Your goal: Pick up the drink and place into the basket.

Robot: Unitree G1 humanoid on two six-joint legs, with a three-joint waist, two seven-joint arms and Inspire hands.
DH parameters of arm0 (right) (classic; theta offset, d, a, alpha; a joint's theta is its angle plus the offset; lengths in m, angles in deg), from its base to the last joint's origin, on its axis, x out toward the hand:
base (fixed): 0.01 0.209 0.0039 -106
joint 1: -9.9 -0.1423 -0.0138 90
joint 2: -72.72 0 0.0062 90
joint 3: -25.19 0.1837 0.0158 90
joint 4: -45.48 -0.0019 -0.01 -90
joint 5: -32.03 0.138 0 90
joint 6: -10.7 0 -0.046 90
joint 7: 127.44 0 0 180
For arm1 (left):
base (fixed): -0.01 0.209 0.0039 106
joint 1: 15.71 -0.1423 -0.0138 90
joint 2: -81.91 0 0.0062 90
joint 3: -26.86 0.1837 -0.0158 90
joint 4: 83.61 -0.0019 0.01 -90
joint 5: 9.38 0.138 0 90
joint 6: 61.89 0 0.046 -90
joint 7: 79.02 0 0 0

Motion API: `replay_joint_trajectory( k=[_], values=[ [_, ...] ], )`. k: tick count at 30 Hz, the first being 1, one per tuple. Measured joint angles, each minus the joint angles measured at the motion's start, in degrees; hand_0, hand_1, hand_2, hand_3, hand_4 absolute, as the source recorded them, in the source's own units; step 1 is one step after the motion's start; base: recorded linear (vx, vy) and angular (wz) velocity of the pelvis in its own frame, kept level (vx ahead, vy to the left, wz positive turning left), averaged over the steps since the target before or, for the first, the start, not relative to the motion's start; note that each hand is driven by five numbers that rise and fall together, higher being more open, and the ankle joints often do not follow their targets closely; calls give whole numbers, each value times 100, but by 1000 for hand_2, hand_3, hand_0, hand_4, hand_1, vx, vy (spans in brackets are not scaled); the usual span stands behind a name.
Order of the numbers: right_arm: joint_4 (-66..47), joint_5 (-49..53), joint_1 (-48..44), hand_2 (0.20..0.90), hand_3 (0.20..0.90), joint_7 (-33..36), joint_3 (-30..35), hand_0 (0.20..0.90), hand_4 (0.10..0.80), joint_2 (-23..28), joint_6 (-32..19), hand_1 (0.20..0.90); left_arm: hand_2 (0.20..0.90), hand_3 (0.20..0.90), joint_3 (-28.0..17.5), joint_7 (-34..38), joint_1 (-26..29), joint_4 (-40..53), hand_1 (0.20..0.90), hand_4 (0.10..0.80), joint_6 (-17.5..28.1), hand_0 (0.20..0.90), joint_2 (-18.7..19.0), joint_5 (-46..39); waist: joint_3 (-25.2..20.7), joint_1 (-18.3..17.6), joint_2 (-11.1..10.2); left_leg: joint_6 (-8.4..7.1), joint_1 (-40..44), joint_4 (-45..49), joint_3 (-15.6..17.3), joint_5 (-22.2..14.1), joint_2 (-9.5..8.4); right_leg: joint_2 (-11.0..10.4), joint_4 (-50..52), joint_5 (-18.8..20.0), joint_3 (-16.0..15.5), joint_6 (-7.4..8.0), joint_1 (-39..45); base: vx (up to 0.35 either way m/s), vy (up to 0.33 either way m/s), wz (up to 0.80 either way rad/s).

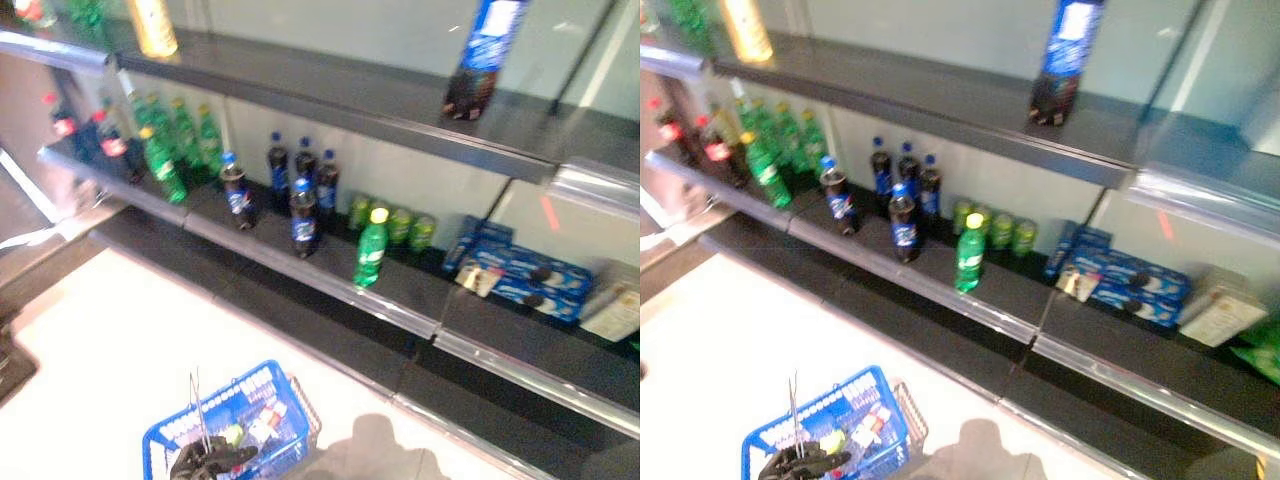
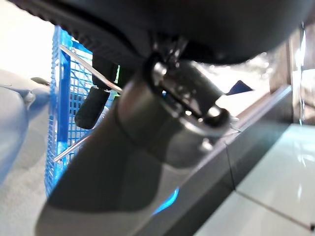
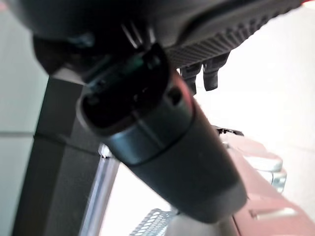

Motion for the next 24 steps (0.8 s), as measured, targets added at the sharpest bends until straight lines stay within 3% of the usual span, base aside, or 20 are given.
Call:
replay_joint_trajectory(
  k=[1,4,5,6,7,8,9,10,13,14,16,18,19,20,22,23,24],
  values=[
    [-48,1,21,900,900,61,32,900,800,40,-20,900,300,200,-30,-35,7,-63,300,100,-5,300,-81,1,10,-159,-2,-221,43,-263,12,78,-197,-153,94,-33,-125,99,79,133,411,91],
    [-15,5,-27,900,900,73,294,900,800,-1,-54,900,300,200,-30,-101,31,-165,300,100,-12,300,-150,-31,16,-163,11,1,325,-770,-235,308,-585,-591,976,3,-28,36,-101,130,369,69],
    [-8,5,-35,900,900,72,358,900,800,14,-60,900,300,200,-26,-99,31,-175,300,100,-22,300,-157,-30,24,-153,24,42,351,-770,-265,281,-607,-658,1242,4,62,35,-187,60,216,66],
    [-15,2,-20,900,900,82,426,900,800,58,-131,900,300,200,-13,-133,-6,-187,300,100,-30,300,-125,-37,28,-158,49,225,400,-776,-484,163,-640,-889,2091,-69,267,84,-554,56,221,54],
    [-16,1,-28,900,900,74,398,900,800,20,-145,900,300,200,-16,-112,-21,-189,300,100,-30,300,-58,-39,1,-85,5,270,413,-777,-546,122,-652,-808,2023,-284,405,153,-674,99,427,52],
    [-55,3,-82,900,900,87,393,900,800,-42,-159,900,300,200,-19,-116,-25,-200,300,100,-32,300,5,-38,-13,19,-31,260,384,-769,-566,98,-649,-631,1635,-286,447,119,-747,92,388,22],
    [-87,13,-91,900,900,103,419,900,800,-95,-152,900,300,200,-24,-126,-22,-198,300,100,-33,300,51,-37,-34,41,-92,243,319,-742,-543,86,-711,-561,1473,45,478,-59,-767,66,306,33],
    [-114,16,-132,900,900,153,466,900,800,-188,-139,900,300,200,20,-137,25,-228,300,100,-62,300,119,-31,-54,41,-187,267,235,-663,-522,1,-793,-679,1609,155,334,-73,-768,43,246,53],
    [-155,24,-183,900,900,189,505,900,800,-116,-158,900,300,200,172,-157,5,-284,300,100,-141,300,85,-75,-15,-80,-60,404,463,-776,-564,-14,-862,-839,2542,476,842,-155,-1006,74,236,65],
    [-167,16,-208,900,900,169,487,900,800,-129,-231,900,300,200,189,-140,-11,-281,300,100,-149,300,142,-168,-2,-205,44,473,511,-786,-888,-34,-713,-419,2921,9,1462,81,-1405,98,123,73],
    [-154,7,-248,900,900,164,360,900,800,-203,-256,900,300,200,198,-136,-18,-291,300,100,-150,300,265,-196,0,-336,72,498,493,-797,-1117,-53,-631,79,2771,-287,1636,15,-1668,105,57,79],
    [-50,6,-239,900,900,157,215,900,800,-247,-271,900,300,200,198,-127,-31,-300,300,100,-151,300,253,-199,8,-422,90,493,518,-770,-1376,-95,-643,636,2339,-336,1660,-94,-2058,168,-36,68],
    [0,6,-245,900,900,155,139,900,800,-271,-276,900,300,200,191,-119,-28,-321,300,100,-150,300,234,-200,6,-511,136,485,517,-769,-1509,-95,-590,882,1938,-312,1847,-131,-2033,193,-67,86],
    [17,7,-220,900,900,153,70,900,800,-310,-272,900,300,200,198,-118,-26,-328,300,100,-133,300,212,-202,-8,-593,125,446,507,-768,-1714,-86,-596,1157,1418,-209,1969,-278,-2032,121,-58,79],
    [61,10,-117,900,900,155,54,900,800,-361,-279,900,300,200,201,-118,-73,-325,300,100,-108,300,199,-204,-97,-600,-22,358,513,-770,-1822,-135,-708,1357,682,90,2124,-496,-2015,80,-50,76],
    [140,14,-47,900,900,162,60,900,800,-373,-280,900,300,200,200,-113,-127,-321,300,100,-90,300,185,-204,-203,-603,-208,248,528,-776,-1804,-193,-845,1342,479,572,2272,-1024,-1975,91,-80,64],
    [232,16,-62,900,900,178,68,900,800,-334,-281,900,300,200,203,-91,-163,-354,300,100,-103,300,100,-202,-250,-584,-124,211,558,-775,-1740,-225,-806,1409,420,563,2241,-1031,-1887,94,-87,33]
  ],
)
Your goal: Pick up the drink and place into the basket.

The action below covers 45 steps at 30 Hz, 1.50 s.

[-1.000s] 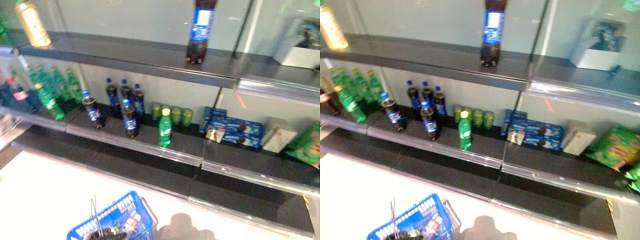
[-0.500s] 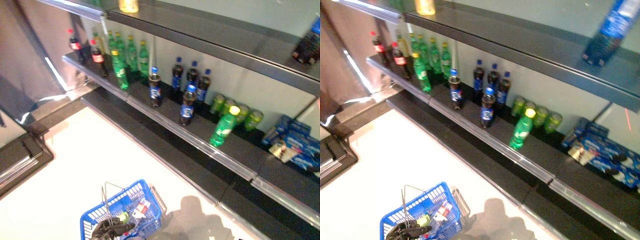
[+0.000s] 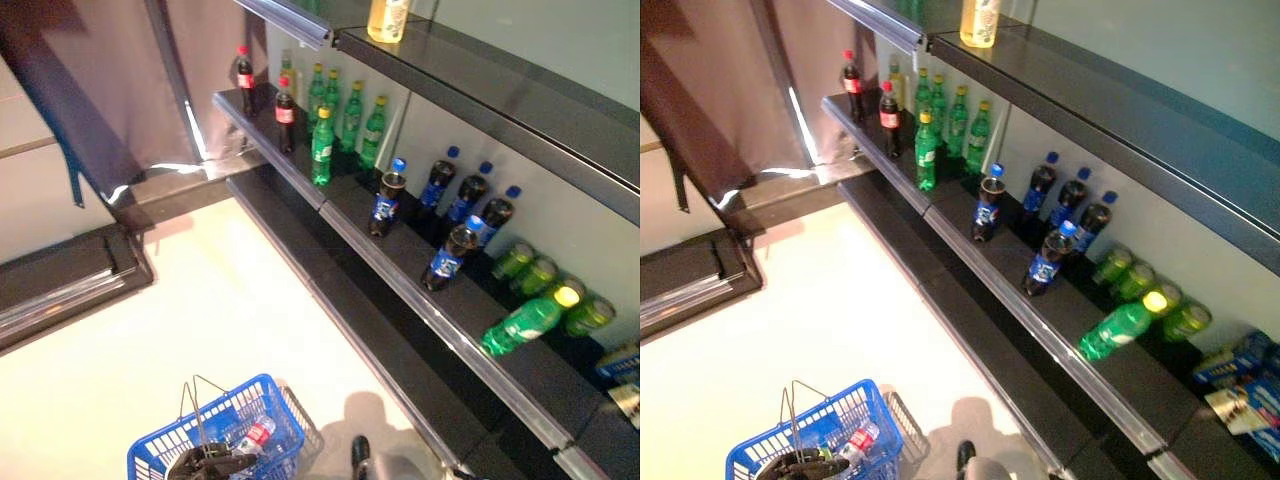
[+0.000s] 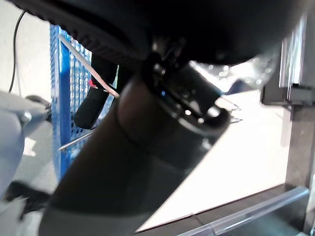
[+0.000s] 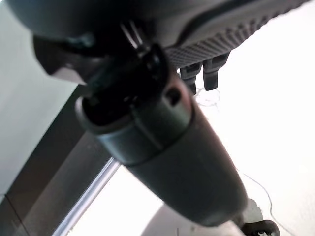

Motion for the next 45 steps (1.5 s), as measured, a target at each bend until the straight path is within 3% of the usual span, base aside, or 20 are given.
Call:
replay_joint_trajectory(
  k=[4,12,14,17,18,20,21,22,24,25,27,31,34,36,37,38,39,40,41,45],
  values=[
    [-70,4,-164,900,900,3,87,900,800,54,-16,900,300,200,0,-37,-113,21,300,100,24,300,-69,5,-30,157,109,-148,87,5,100,-100,200,208,-526,175,-118,-139,336,110,-127,5],
    [-108,8,-209,900,900,2,197,900,800,40,-113,900,300,200,87,-58,-63,-30,300,100,31,300,-44,66,-73,78,148,-142,162,77,327,-227,306,299,-528,104,-87,-197,423,70,-102,-6],
    [-61,11,-169,900,900,7,198,900,800,28,-98,900,300,200,248,-78,-22,-26,300,100,32,300,-44,73,-56,69,188,-216,-102,798,319,-583,331,288,-115,-124,-118,-213,247,53,-26,-7],
    [55,14,-193,900,900,36,198,900,800,32,-48,900,300,200,261,-103,98,-20,300,100,29,300,-85,59,14,93,159,-264,-350,1573,345,-667,238,204,-82,-202,37,-280,258,149,89,-17],
    [105,13,-229,900,900,64,201,900,800,71,-53,900,300,200,258,-131,111,-13,300,100,30,300,-129,55,38,142,112,-244,-479,1843,280,-718,172,150,-133,-139,154,-321,369,172,131,-47],
    [105,13,-338,900,900,74,198,900,800,201,-29,900,300,200,237,-203,-13,279,300,100,55,300,-235,11,91,294,149,-88,-352,1290,-527,-777,-235,116,-55,-104,572,-292,217,162,150,-84],
    [98,12,-401,900,900,73,200,900,800,281,-27,900,300,200,227,-276,-21,417,300,100,72,300,-284,-4,146,331,239,-14,-344,1071,-854,-786,-345,166,36,-97,709,-274,121,127,181,-94],
    [93,13,-448,900,900,73,209,900,800,363,-18,900,300,200,218,-324,-9,474,300,100,89,300,-331,-24,192,326,372,139,-349,952,-982,-754,-341,250,75,-66,796,-230,62,75,145,-60],
    [93,13,-470,900,900,78,222,900,800,379,-4,900,300,200,217,-334,-1,476,300,100,97,300,-344,-36,211,334,408,170,-347,924,-995,-605,-331,278,114,-61,841,-215,34,59,96,-46],
    [67,13,-481,900,900,65,218,900,800,334,14,900,300,200,196,-327,-87,463,300,100,96,300,-325,-55,195,319,444,284,-265,750,-856,-488,-345,283,162,-55,907,-123,17,108,158,-57],
    [99,3,-311,900,900,56,222,900,800,280,13,900,300,200,209,-329,-92,449,300,100,96,300,-306,-53,138,235,332,282,-143,626,-762,-452,-364,253,324,-169,822,-102,-36,153,255,-46],
    [122,-16,-93,900,900,51,225,900,800,264,7,900,300,200,248,-351,-72,367,300,100,91,300,-320,-134,108,103,240,303,-2,502,-696,-402,-389,275,293,-134,1012,-27,-48,104,215,-31],
    [69,-13,-63,900,900,41,190,900,800,239,4,900,300,200,332,-305,50,349,300,100,90,300,-272,-148,252,79,56,362,76,516,-455,-424,-487,298,300,2,1191,12,-71,-157,35,-47],
    [-52,4,-221,900,900,44,66,900,800,187,-117,900,300,200,334,-248,181,345,300,100,89,300,-158,-163,357,138,-93,389,-105,581,-157,-429,-486,266,41,289,1266,188,-255,-433,5,-72],
    [-58,12,-417,900,900,44,16,900,800,137,-187,900,300,200,347,-158,290,348,300,100,90,300,-77,-185,418,121,-228,424,-295,707,47,-429,-486,217,-238,528,1211,450,-326,-386,15,-79],
    [-42,16,-680,900,900,39,-45,900,800,80,-204,900,300,200,338,-37,402,369,300,100,89,300,3,-189,499,158,-264,451,-505,733,327,-399,-422,155,-282,383,888,698,-490,-190,26,-57],
    [-42,16,-680,900,900,39,-45,900,800,80,-204,900,300,200,338,-37,402,369,300,100,89,300,3,-189,499,158,-264,451,-505,733,327,-399,-422,155,-282,383,888,698,-490,-186,16,-101],
    [-57,15,-1011,900,900,30,-68,900,800,52,-181,900,300,200,332,185,603,327,300,100,66,300,10,-188,633,243,-110,420,-636,692,770,-326,-107,87,625,-65,224,656,-771,-240,-44,-107],
    [-60,9,-1089,900,900,13,-76,900,800,63,-175,900,300,200,355,214,663,320,300,100,67,300,6,-191,676,326,-39,420,-612,717,1012,-317,43,-101,1117,-380,21,853,-596,-318,-93,-126],
    [-237,12,-1015,900,900,-54,-83,900,800,48,-152,900,300,200,318,400,620,289,300,100,85,300,100,-190,665,732,-12,363,-412,580,1576,-281,325,-817,1301,-867,-596,970,151,-147,-166,-94]
  ],
)
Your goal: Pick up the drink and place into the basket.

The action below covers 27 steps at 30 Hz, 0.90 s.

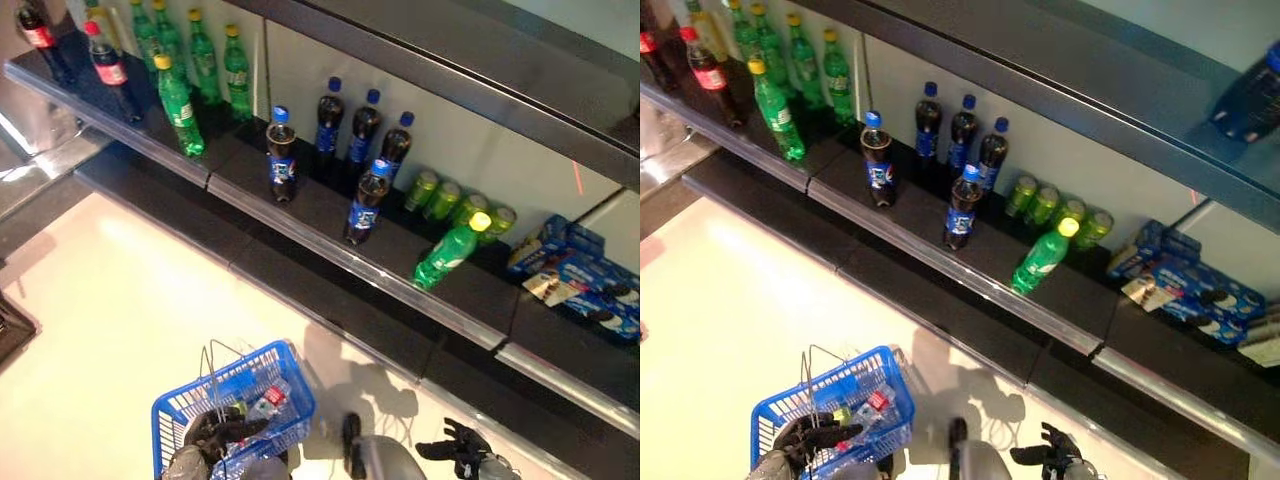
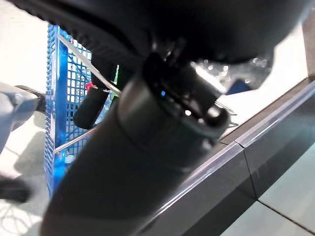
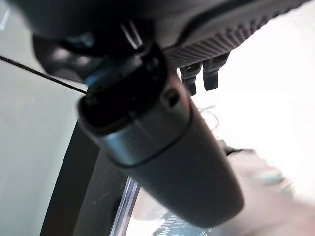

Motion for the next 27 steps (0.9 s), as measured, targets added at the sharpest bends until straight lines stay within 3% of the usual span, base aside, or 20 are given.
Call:
replay_joint_trajectory(
  k=[1,2,3,6,7,9,11,15,19,27],
  values=[
    [-1,-4,4,900,900,-4,7,900,800,-2,1,900,300,200,-48,45,-46,-30,300,100,0,300,44,-6,-44,62,-70,-10,9,-3,9,6,1,-272,-326,26,-125,-59,213,-77,-214,-102],
    [0,-9,4,900,900,-6,18,900,800,-7,5,900,300,200,-123,58,-97,-72,300,100,-1,300,79,-10,-98,96,-151,-55,36,-13,6,13,-36,-435,-675,219,-366,-244,387,-61,-228,-92],
    [10,-22,8,900,900,-6,22,900,800,-27,23,900,300,200,-147,59,-183,-93,300,100,-2,300,152,-53,-163,150,-253,-216,99,-35,-15,-4,-120,-504,-994,597,-330,-373,547,-41,-224,-91],
    [10,-22,4,900,900,2,35,900,800,30,133,900,300,200,-216,58,-299,-135,300,100,-55,300,142,-69,-246,166,-160,-310,219,-106,-139,19,14,-289,-1496,581,-343,-339,690,-24,-199,-82],
    [18,-22,10,900,900,2,35,900,800,72,197,900,300,200,-216,54,-298,-136,300,100,-84,300,114,-65,-279,120,-104,-399,260,-173,-198,60,68,-217,-1570,587,-345,-321,690,-19,-357,-49],
    [30,-28,116,900,900,-14,39,900,800,96,351,900,300,200,-250,49,-388,-143,300,100,-92,300,103,-45,-418,-45,-33,-773,364,-327,-204,147,248,-17,-1918,683,-325,-225,777,-2,-277,-43],
    [24,-28,280,900,900,-51,34,900,800,97,417,900,300,200,-251,44,-440,-172,300,100,-99,300,92,-14,-503,-159,20,-860,399,-369,-214,198,369,113,-1951,709,-270,-299,784,-37,-228,-19],
    [122,-27,574,900,900,-122,59,900,800,139,484,900,300,200,-342,4,-525,-252,300,100,-94,300,-82,23,-636,-136,133,-869,412,-298,-306,199,516,218,-1987,753,-61,-448,698,-31,-82,-29],
    [131,-26,786,900,900,-97,237,900,800,180,534,900,300,200,-303,-102,-576,-260,300,100,-47,300,-340,313,-725,-161,329,-877,410,-395,-231,220,500,157,-1989,837,-60,-408,628,23,1,-12],
    [144,-30,955,900,900,-97,312,900,800,182,503,900,300,200,-304,-221,-759,-266,300,100,-48,300,-386,346,-891,-313,569,-857,590,-561,-232,282,401,68,-1988,898,-188,-347,704,22,14,0]
  ],
)
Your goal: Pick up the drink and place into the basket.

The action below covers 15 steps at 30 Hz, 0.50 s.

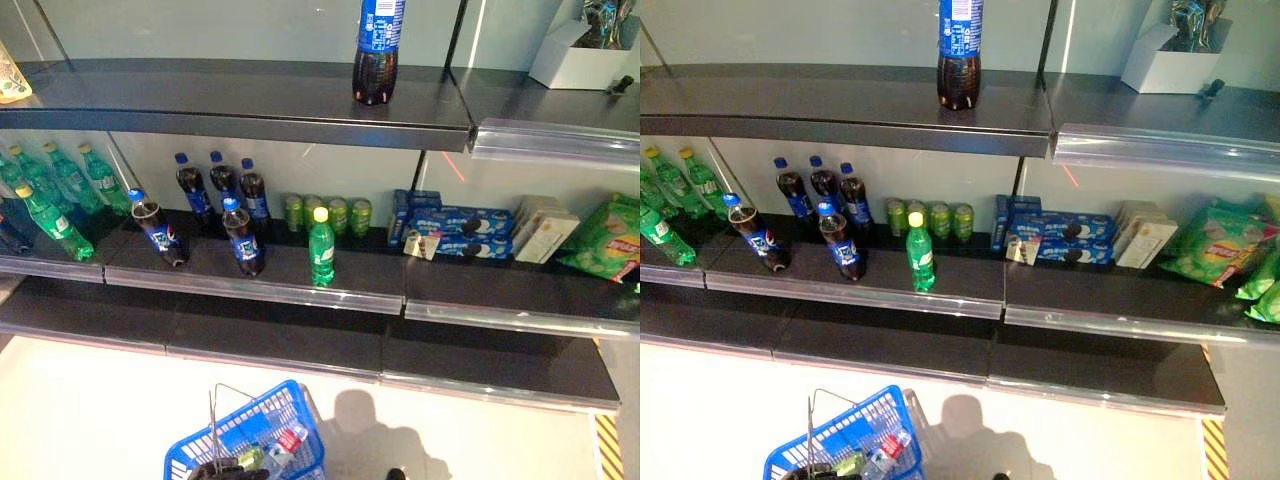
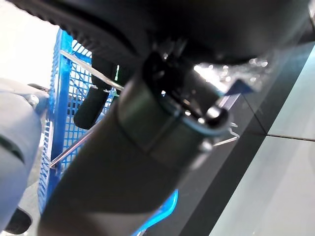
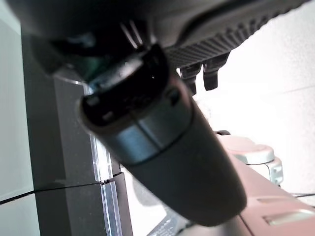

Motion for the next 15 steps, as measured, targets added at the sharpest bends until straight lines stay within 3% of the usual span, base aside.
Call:
replay_joint_trajectory(
  k=[10,15],
  values=[
    [-14,-291,-100,900,900,-132,19,900,800,100,36,900,300,200,-70,5,14,-96,300,100,0,300,12,-7,-15,27,-12,17,67,-1,-65,-16,-20,18,0,-51,-9,35,115,50,-20,4],
    [49,-423,-198,900,900,-210,-135,900,800,124,129,900,300,200,10,53,108,-83,300,100,5,300,93,-102,-4,88,-54,0,-289,-24,4,18,-12,-26,1,-23,-12,22,-285,-171,-31,-8]
  ],
)
